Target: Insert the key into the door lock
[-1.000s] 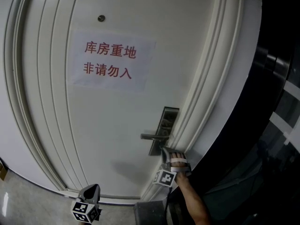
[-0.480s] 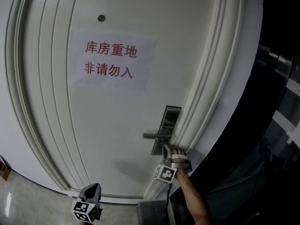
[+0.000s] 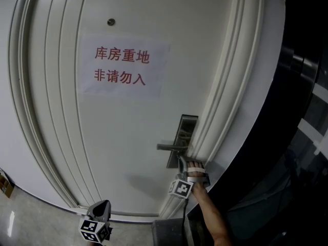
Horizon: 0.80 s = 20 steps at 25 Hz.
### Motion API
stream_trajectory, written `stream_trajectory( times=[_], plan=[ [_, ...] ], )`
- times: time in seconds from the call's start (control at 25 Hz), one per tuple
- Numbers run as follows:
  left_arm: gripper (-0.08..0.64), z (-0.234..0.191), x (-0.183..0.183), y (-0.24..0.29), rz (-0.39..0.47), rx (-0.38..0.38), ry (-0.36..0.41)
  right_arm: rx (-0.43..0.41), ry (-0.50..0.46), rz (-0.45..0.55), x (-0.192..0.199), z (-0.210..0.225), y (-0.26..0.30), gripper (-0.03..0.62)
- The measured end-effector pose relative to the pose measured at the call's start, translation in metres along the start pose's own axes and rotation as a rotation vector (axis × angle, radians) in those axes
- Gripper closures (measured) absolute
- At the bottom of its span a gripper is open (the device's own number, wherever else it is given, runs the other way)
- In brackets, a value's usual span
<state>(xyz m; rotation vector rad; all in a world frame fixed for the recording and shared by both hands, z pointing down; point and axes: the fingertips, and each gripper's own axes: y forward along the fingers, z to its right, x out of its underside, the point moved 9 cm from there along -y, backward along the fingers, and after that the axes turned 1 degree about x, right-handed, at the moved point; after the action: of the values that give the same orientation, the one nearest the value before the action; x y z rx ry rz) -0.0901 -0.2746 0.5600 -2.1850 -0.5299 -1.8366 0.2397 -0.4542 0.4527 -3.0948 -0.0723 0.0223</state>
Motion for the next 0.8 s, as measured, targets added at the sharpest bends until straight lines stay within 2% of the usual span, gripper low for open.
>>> stream_trajectory(
  times=[0.16, 0.36, 0.52, 0.72, 0.8],
  plan=[
    [0.557, 0.001, 0.001, -0.006, -0.001, -0.007, 0.001, 0.014, 0.017, 0.008, 0.001, -0.001, 0.000, 0.580],
    [0.557, 0.001, 0.001, -0.015, 0.004, -0.018, 0.002, 0.019, 0.091, 0.030, 0.003, -0.001, -0.006, 0.555],
    [0.557, 0.002, 0.002, -0.021, -0.001, -0.020, 0.007, 0.017, 0.129, 0.042, 0.003, -0.002, -0.013, 0.469],
    [0.557, 0.007, 0.004, -0.028, -0.007, -0.010, 0.012, 0.049, 0.171, 0.056, 0.005, 0.001, -0.025, 0.403],
    [0.557, 0.007, 0.005, -0.031, -0.012, -0.006, 0.012, 0.049, 0.173, 0.050, 0.005, 0.001, -0.030, 0.402]
  ],
)
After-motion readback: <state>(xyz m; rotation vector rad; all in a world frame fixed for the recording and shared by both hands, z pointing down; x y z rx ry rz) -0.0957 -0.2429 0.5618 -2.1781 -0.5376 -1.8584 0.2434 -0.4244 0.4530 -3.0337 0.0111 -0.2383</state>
